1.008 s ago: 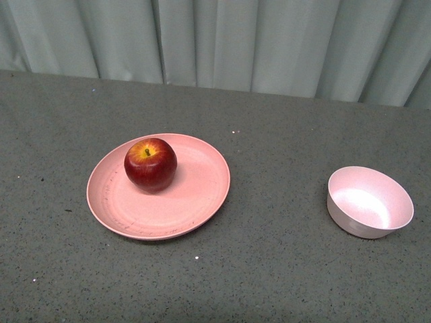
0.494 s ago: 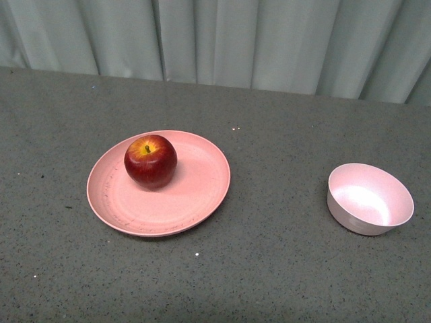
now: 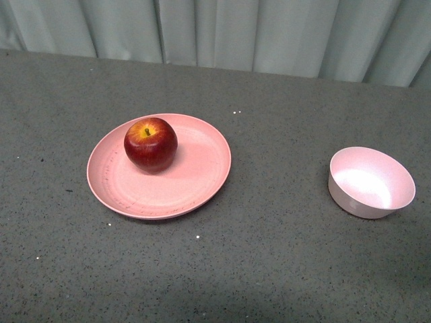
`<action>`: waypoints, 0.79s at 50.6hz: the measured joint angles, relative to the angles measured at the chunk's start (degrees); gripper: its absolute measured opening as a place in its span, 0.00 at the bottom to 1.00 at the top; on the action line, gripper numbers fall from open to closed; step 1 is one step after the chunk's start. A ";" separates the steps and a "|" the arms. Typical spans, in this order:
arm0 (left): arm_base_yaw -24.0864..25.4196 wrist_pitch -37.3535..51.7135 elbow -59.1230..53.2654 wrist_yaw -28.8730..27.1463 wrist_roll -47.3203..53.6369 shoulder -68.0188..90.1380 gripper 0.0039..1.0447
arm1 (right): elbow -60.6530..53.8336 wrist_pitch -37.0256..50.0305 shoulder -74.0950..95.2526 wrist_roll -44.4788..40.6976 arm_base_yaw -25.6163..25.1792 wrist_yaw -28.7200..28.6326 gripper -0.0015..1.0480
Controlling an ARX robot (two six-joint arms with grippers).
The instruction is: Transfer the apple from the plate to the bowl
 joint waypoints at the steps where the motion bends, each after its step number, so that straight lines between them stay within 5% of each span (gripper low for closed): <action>1: 0.00 0.00 0.00 -0.02 0.00 0.00 0.94 | 1.75 -1.05 3.23 -0.57 0.35 -0.15 0.91; 21: 0.00 0.00 0.00 0.00 0.00 0.00 0.94 | 26.47 -12.07 38.01 -7.28 4.96 -0.24 0.91; 40: 0.00 0.00 0.00 0.00 0.00 0.00 0.94 | 35.82 -17.09 49.16 -8.28 7.37 2.27 0.85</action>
